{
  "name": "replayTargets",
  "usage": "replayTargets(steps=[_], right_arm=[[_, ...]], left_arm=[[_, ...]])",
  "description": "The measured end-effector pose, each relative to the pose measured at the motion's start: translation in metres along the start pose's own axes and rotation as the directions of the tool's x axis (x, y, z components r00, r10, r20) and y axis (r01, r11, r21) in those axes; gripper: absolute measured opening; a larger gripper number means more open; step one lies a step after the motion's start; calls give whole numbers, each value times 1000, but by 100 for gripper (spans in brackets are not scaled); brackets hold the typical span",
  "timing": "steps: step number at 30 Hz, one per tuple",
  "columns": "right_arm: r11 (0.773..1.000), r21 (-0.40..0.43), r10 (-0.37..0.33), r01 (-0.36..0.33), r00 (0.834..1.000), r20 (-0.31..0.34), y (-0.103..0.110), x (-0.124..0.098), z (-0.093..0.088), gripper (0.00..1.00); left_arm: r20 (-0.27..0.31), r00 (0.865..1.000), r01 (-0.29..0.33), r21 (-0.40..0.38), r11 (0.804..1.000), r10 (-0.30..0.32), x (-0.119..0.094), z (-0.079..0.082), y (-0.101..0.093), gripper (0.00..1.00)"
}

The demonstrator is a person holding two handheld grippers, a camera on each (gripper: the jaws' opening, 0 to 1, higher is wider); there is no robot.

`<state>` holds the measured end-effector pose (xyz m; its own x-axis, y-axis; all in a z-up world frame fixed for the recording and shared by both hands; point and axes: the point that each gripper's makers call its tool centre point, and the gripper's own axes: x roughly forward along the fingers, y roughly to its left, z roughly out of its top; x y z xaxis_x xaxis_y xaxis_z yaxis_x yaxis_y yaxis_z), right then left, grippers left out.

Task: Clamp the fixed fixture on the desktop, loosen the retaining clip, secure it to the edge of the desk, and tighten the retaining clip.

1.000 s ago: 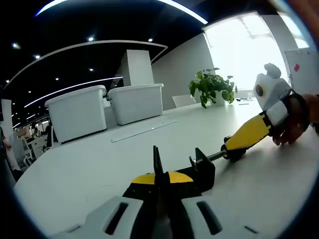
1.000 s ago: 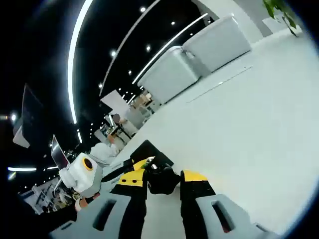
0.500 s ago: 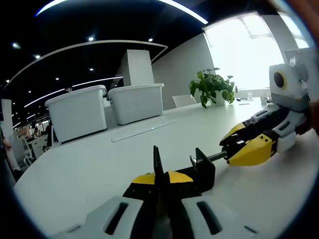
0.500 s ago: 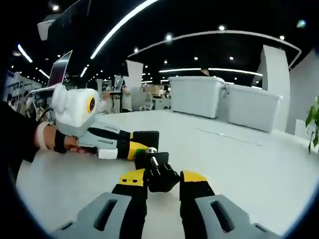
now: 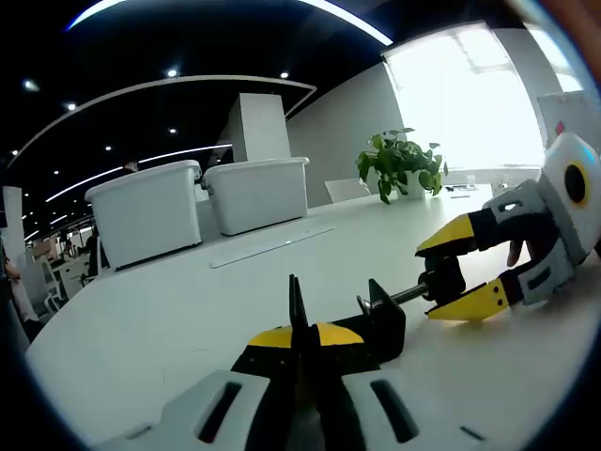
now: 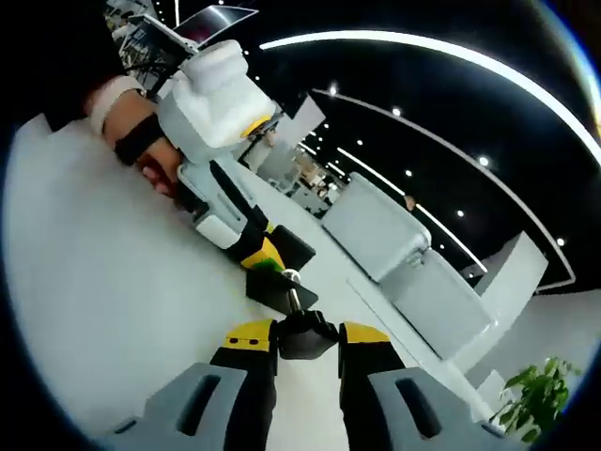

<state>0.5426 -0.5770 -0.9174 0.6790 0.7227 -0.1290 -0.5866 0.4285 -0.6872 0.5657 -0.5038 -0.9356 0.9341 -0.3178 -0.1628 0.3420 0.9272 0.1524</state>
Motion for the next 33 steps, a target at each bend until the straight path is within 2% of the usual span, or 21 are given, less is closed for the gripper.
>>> replayTargets(steps=[2,4,5,7,8,9,10,11,12,14,16,17,18,19,22,23,24,26,27,31,33], right_arm=[[985,172,34,-31,999,-16,1,1,-4,24],[927,370,68,-64,998,2,-1,5,-3,27],[881,466,83,-78,997,11,-2,5,-1,30],[768,635,94,-87,995,22,-6,3,1,33],[704,705,103,-86,995,19,-8,3,-2,36],[657,749,108,-78,994,10,-10,4,-5,36],[568,821,107,-60,994,-1,-13,4,-11,35],[512,857,116,-56,993,-5,-13,5,-15,33],[483,874,120,-56,993,-3,-13,5,-18,30],[383,922,134,-66,991,16,-11,6,-22,25],[297,952,155,-69,988,24,-6,8,-24,25],[262,962,174,-82,984,37,-1,8,-23,25],[259,963,173,-77,984,32,-2,8,-25,25],[232,970,173,-74,984,34,0,8,-24,25],[182,981,179,-66,983,33,1,7,-25,24],[188,980,177,-67,984,33,2,7,-24,24],[219,973,175,-70,984,31,2,6,-23,24],[309,948,165,-73,986,22,2,6,-21,23],[340,937,159,-74,987,20,1,6,-20,23],[533,845,98,-53,995,1,-2,9,-17,23],[644,764,72,-43,997,-5,-2,8,-14,23]], left_arm=[[0,1000,0,1,1000,0,0,0,0,6],[0,1000,0,1,1000,0,0,0,0,6],[0,1000,1,1,1000,-1,0,0,0,6],[0,1000,1,1,1000,-1,0,0,0,6],[0,1000,1,1,1000,-1,0,0,0,6],[0,1000,1,1,1000,-1,0,0,0,6],[1,1000,1,2,1000,-1,0,0,0,6],[0,1000,1,1,1000,-1,0,0,0,6],[0,1000,1,1,1000,-1,0,0,0,6],[0,1000,1,1,1000,-1,0,0,0,6],[1,1000,1,2,1000,-1,0,0,0,6],[0,1000,1,1,1000,-1,0,0,0,6],[1,1000,1,1,1000,-1,0,0,0,6],[1,1000,1,2,1000,-1,0,0,0,6],[1,1000,2,1,1000,-2,0,0,0,6],[1,1000,2,1,1000,-2,0,0,0,6],[1,1000,2,1,1000,-2,0,0,0,6],[1,1000,2,1,1000,-2,0,0,0,6],[1,1000,2,1,1000,-2,0,0,0,6],[0,1000,-2,1,1000,2,0,0,1,6],[0,1000,-3,2,1000,3,0,0,1,6]])
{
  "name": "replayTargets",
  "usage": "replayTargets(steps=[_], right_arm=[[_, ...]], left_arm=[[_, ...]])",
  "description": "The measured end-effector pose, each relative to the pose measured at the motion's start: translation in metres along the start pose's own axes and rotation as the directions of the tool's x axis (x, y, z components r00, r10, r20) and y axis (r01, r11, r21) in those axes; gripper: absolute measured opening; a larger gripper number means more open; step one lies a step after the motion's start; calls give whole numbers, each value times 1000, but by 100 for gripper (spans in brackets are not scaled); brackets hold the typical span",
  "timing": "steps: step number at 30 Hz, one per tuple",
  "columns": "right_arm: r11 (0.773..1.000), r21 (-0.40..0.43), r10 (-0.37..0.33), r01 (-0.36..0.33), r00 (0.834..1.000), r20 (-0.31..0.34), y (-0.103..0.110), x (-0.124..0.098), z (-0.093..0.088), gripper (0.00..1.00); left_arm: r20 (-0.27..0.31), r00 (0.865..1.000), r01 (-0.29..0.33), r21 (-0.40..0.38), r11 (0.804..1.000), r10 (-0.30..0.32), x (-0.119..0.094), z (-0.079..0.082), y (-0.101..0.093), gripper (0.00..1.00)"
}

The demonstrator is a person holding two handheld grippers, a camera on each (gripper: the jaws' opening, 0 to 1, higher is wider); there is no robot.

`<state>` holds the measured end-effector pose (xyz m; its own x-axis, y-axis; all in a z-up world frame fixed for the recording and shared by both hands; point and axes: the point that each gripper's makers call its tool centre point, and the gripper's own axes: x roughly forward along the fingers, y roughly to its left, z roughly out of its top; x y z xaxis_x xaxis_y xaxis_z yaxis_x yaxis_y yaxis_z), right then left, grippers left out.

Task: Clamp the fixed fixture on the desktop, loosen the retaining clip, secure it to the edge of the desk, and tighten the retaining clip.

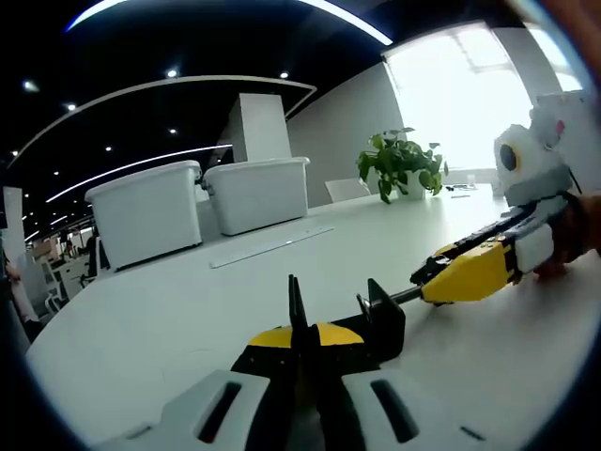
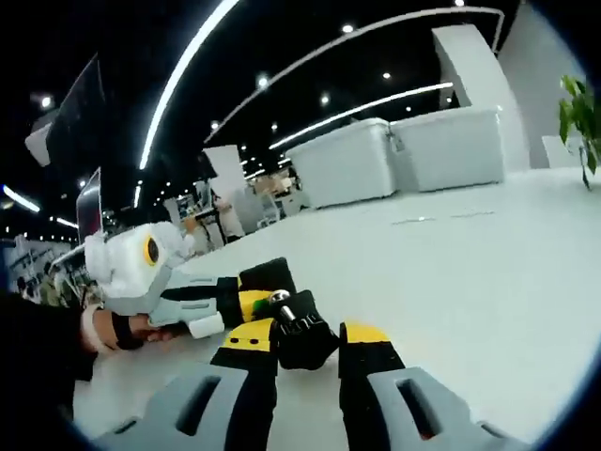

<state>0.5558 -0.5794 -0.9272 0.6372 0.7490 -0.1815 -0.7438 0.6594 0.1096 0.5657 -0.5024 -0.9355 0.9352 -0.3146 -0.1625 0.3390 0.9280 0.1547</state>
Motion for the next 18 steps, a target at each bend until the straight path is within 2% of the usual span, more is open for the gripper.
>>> replayTargets(steps=[2,4,9,11,14,18], right_arm=[[993,-114,-11,14,1000,26,3,0,1,23],[985,-171,-27,33,999,37,5,-1,2,23],[940,-335,-46,66,997,66,9,-2,3,23],[908,-408,-65,90,995,74,2,-1,10,23],[855,-509,-73,105,994,83,8,2,10,23],[707,-692,-97,145,989,108,16,-3,9,24]], left_arm=[[0,1000,-1,1,1000,1,0,0,0,6],[0,1000,-2,2,1000,2,0,0,0,6],[-1,1000,-3,0,1000,3,0,0,0,6],[-1,1000,-3,0,1000,3,0,0,0,6],[-1,1000,-4,1,1000,4,-1,0,0,6],[-2,1000,-7,5,1000,7,-1,0,1,6]])
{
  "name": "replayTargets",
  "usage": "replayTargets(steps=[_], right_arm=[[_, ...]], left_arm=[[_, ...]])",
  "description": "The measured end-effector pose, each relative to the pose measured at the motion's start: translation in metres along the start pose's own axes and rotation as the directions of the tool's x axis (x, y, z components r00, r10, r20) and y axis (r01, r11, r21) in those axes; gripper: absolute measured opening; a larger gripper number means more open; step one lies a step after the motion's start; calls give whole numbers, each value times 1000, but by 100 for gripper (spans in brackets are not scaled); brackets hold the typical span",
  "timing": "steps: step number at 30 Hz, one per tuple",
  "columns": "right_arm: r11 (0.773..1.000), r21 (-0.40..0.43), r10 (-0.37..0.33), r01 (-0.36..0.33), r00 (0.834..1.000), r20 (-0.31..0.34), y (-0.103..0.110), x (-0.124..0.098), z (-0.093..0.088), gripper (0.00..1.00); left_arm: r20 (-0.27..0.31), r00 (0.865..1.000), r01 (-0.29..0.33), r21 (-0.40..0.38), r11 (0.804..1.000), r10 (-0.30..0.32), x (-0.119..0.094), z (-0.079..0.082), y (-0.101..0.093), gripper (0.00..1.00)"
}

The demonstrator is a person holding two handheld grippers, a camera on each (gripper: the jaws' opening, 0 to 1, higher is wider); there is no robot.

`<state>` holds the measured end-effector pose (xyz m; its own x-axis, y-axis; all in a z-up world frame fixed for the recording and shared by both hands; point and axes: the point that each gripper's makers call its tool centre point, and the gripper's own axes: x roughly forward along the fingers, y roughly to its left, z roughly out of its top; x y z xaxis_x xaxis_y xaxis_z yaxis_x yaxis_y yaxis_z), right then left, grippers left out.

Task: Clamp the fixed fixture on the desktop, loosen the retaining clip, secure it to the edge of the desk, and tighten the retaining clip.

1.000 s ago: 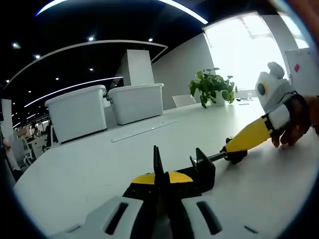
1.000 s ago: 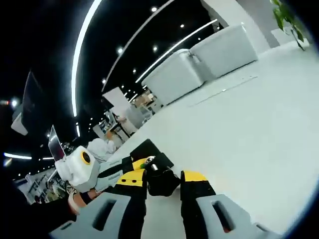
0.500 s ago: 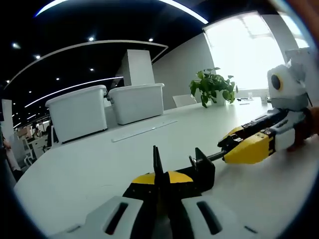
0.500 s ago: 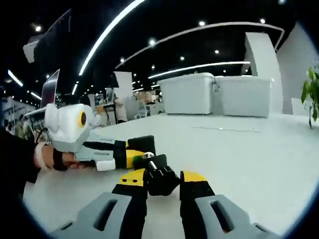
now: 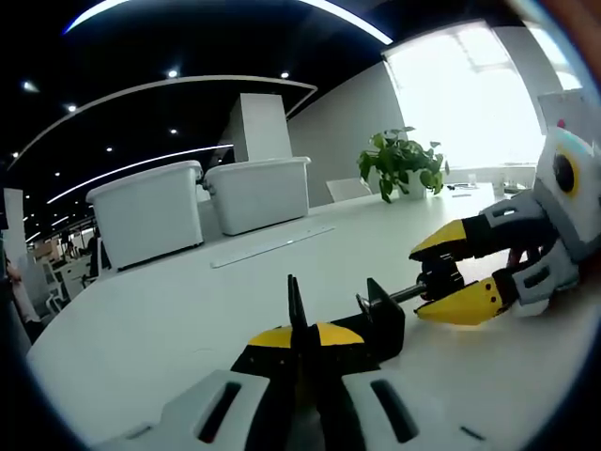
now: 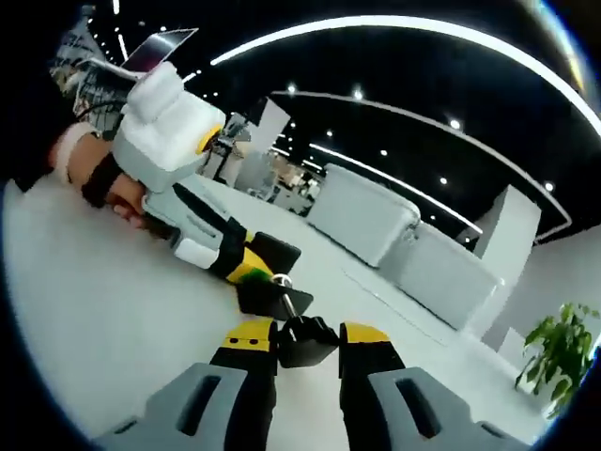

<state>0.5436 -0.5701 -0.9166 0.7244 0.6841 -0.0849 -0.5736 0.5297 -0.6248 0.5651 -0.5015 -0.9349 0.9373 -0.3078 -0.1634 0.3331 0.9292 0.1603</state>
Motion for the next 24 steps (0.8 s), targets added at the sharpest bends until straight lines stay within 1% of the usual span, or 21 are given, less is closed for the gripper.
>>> replayTargets(steps=[1,2,6,7,8,9,10,12,13,14,15,17,18,19,20,22,23,24], right_arm=[[1000,-23,-5,5,1000,-2,0,0,0,24],[1000,1,-4,4,1000,-2,1,-1,0,24],[1000,19,0,0,1000,-1,-2,-1,-2,24],[999,42,13,-13,1000,4,-2,-1,-3,25],[994,101,31,-31,1000,5,0,-1,-4,25],[990,139,36,-35,999,-6,-1,-2,-6,25],[981,188,43,-39,999,-16,-2,-3,-8,27],[964,262,53,-50,999,-3,-5,-4,-8,31],[943,327,60,-54,998,-8,-7,-4,-12,32],[926,373,77,-64,997,-19,-6,-4,-15,33],[912,402,97,-79,995,-26,-4,-4,-17,33],[887,446,129,-117,992,4,-1,-4,-13,33],[862,488,152,-138,988,13,2,-5,-12,33],[829,536,177,-158,984,16,4,-5,-13,35],[804,572,194,-164,981,9,5,-4,-16,37],[767,620,198,-163,980,13,1,-3,-19,37],[738,653,203,-171,979,26,0,-2,-18,36],[703,690,210,-176,977,35,-1,-2,-17,36]], left_arm=[[0,1000,1,-1,1000,-1,0,0,0,6],[0,1000,1,-1,1000,-1,1,0,1,6],[-1,1000,1,2,1000,-1,5,0,3,6],[-1,1000,1,3,1000,-1,6,0,3,6],[-1,1000,0,3,1000,0,5,1,3,6],[-1,1000,1,3,1000,-1,5,1,3,6],[0,1000,4,1,1000,-4,4,1,1,6],[1,1000,9,9,1000,-9,5,2,1,6],[1,1000,10,7,1000,-10,5,2,0,6],[1,1000,12,5,1000,-12,4,2,0,6],[2,1000,12,6,1000,-12,4,3,-1,6],[2,1000,11,7,1000,-11,3,3,-1,6],[2,1000,12,6,1000,-12,3,3,-2,6],[2,1000,12,5,1000,-12,2,3,-2,6],[2,1000,12,6,1000,-13,2,3,-2,6],[3,1000,21,3,1000,-21,1,3,-4,6],[3,1000,22,6,1000,-22,0,3,-5,6],[3,1000,23,5,1000,-23,0,3,-5,6]])
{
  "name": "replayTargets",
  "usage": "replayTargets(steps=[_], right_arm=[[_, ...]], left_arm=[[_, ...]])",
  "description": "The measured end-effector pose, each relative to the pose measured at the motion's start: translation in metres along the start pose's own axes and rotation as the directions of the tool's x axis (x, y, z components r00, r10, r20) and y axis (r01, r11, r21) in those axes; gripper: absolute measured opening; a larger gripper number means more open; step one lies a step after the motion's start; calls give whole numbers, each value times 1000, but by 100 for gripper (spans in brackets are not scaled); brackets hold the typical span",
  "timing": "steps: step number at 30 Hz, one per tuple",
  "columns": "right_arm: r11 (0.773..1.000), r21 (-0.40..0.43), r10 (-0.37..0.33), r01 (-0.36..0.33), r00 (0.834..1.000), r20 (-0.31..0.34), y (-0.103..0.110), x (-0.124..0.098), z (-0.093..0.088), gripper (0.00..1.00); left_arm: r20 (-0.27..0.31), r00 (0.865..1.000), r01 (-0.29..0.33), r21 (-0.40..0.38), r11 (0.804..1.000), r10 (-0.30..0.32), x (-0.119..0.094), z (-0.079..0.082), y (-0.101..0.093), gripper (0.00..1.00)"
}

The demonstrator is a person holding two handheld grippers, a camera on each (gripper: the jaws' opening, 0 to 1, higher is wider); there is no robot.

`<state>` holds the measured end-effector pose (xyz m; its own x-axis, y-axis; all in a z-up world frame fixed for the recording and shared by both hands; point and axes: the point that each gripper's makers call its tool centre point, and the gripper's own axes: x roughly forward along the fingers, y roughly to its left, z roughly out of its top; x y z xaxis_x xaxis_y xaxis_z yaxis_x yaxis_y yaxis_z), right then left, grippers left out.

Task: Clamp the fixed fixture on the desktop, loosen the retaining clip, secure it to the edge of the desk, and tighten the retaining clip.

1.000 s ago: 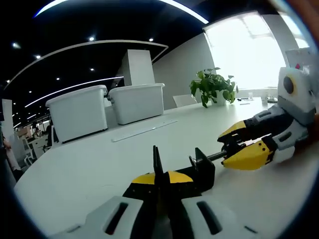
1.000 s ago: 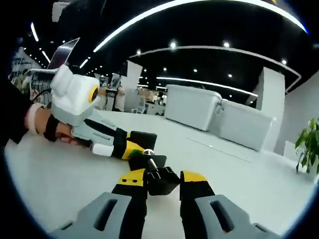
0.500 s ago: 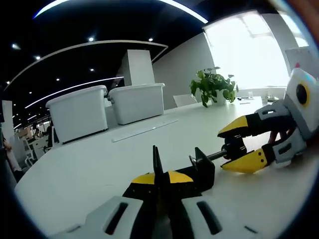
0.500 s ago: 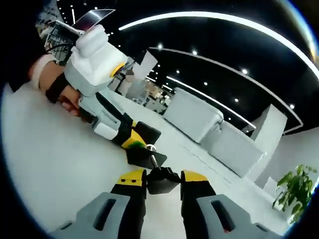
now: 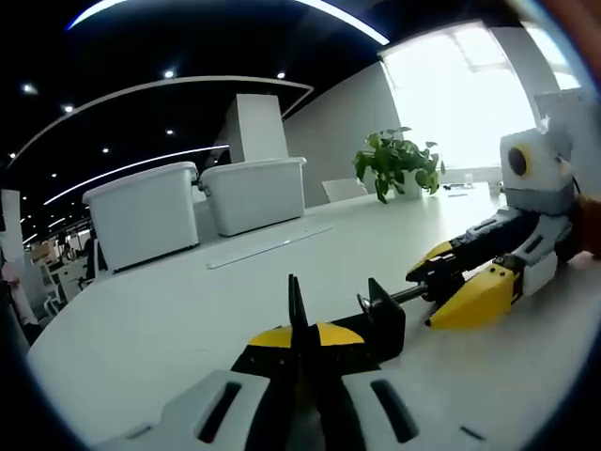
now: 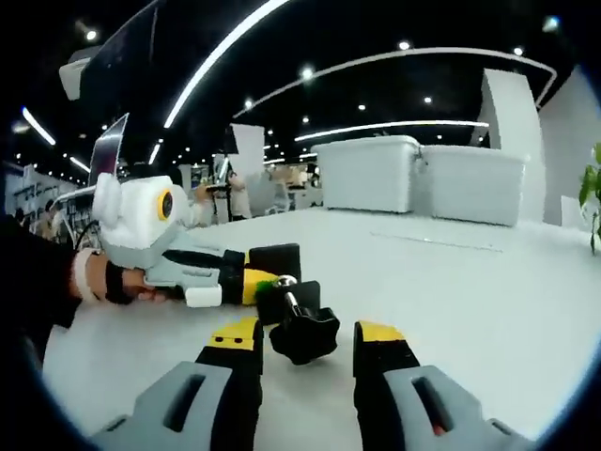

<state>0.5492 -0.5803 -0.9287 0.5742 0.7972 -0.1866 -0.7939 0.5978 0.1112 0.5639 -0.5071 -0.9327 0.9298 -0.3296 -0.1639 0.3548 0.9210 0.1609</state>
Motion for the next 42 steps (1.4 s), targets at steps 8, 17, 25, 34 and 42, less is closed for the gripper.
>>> replayTargets(steps=[8,17,25,34,42], right_arm=[[996,82,23,-20,999,-40,-2,7,-6,30],[997,82,13,-10,999,-37,18,-2,-11,26],[949,-311,-42,45,999,15,18,-3,-8,26],[878,-469,-81,95,995,50,16,0,0,26],[987,-161,-1,-7,999,-50,0,8,-12,36]], left_arm=[[-1,1000,0,3,1000,0,2,0,1,6],[0,1000,0,6,1000,0,1,0,0,6],[-2,1000,-2,2,1000,2,2,-1,2,6],[-4,1000,-5,-6,1000,5,5,-3,5,6],[-2,1000,-2,5,1000,2,6,-3,4,6]])
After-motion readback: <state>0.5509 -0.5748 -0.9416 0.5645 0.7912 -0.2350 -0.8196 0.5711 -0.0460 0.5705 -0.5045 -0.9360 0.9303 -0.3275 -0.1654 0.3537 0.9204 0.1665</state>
